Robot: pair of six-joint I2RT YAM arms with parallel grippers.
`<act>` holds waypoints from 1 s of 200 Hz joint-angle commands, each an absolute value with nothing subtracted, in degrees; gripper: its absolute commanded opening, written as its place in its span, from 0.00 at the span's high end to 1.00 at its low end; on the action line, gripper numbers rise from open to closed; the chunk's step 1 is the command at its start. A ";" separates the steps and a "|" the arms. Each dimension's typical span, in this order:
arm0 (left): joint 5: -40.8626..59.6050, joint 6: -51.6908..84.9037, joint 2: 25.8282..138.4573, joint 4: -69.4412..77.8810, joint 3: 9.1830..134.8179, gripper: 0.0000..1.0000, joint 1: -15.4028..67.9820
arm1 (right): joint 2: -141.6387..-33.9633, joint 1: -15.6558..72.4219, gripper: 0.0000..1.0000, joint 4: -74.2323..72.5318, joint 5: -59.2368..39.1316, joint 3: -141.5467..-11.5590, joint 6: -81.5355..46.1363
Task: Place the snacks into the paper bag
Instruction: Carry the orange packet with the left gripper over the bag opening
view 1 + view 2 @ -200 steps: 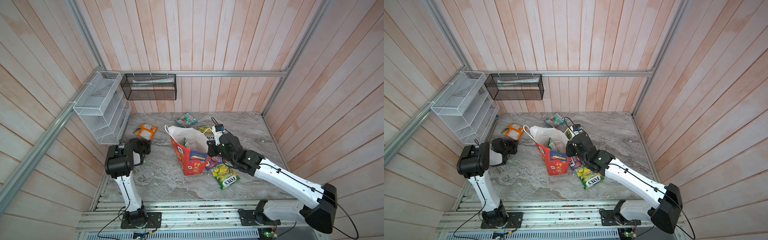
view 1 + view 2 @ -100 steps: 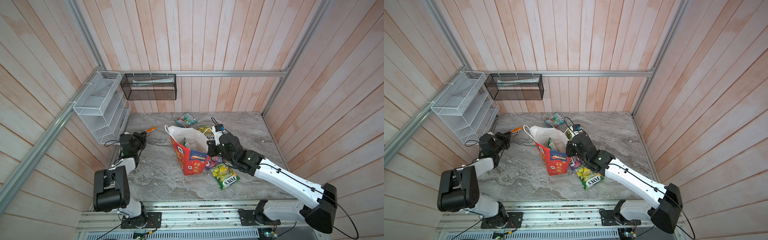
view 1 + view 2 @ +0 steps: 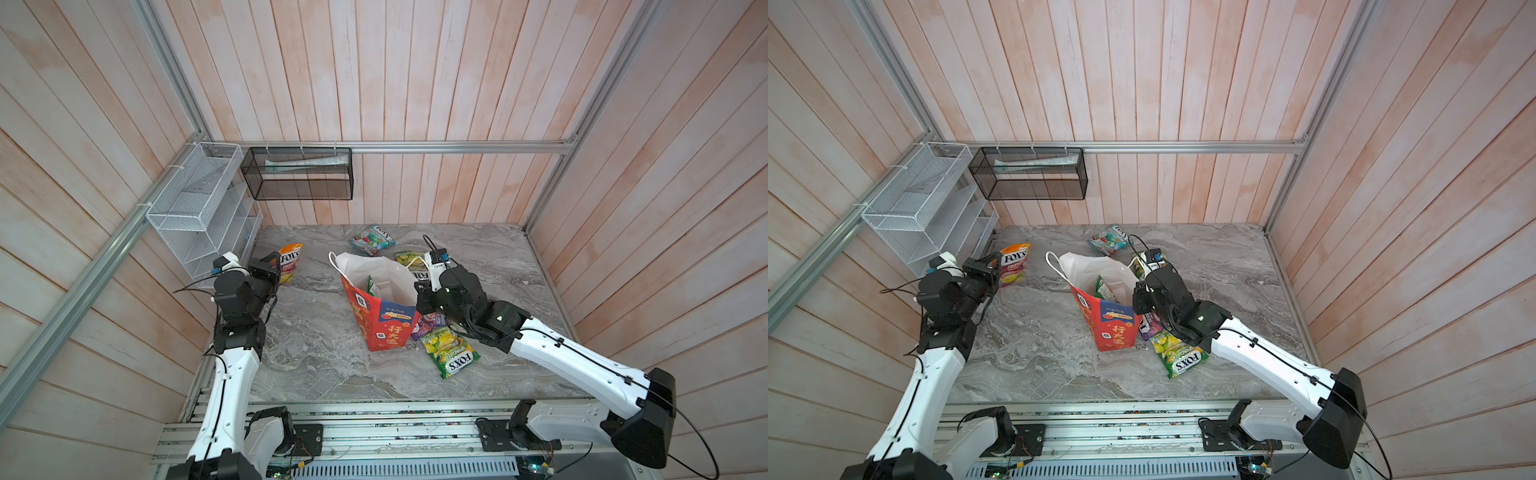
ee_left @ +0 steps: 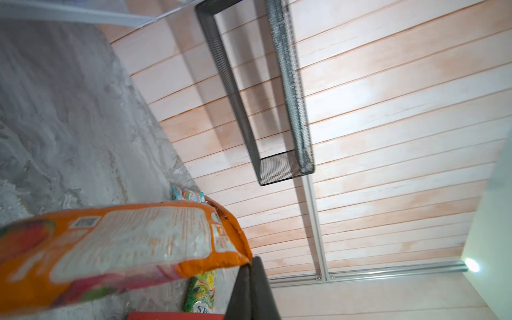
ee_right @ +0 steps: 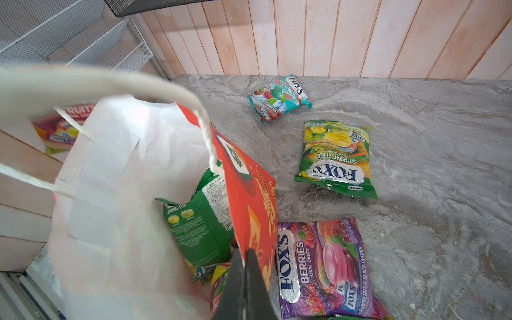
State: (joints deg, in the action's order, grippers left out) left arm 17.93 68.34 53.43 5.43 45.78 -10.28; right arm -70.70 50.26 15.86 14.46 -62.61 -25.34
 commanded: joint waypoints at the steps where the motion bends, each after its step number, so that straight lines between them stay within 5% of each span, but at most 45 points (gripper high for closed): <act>1: 18.26 64.64 49.92 0.45 52.09 1.00 -9.62 | -68.99 50.52 1.00 13.46 14.77 -62.85 -24.61; 88: 25.78 61.22 54.69 -7.49 77.84 1.00 -3.24 | -70.49 50.47 1.00 13.47 14.30 -63.33 -23.87; 200: 19.09 45.14 75.05 -16.46 97.03 1.00 26.03 | -70.81 50.45 1.00 13.58 14.66 -63.54 -23.56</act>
State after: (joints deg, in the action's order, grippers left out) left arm 22.00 50.72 72.25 -15.09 93.86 21.82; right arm -70.74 50.26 15.81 14.06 -62.61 -24.32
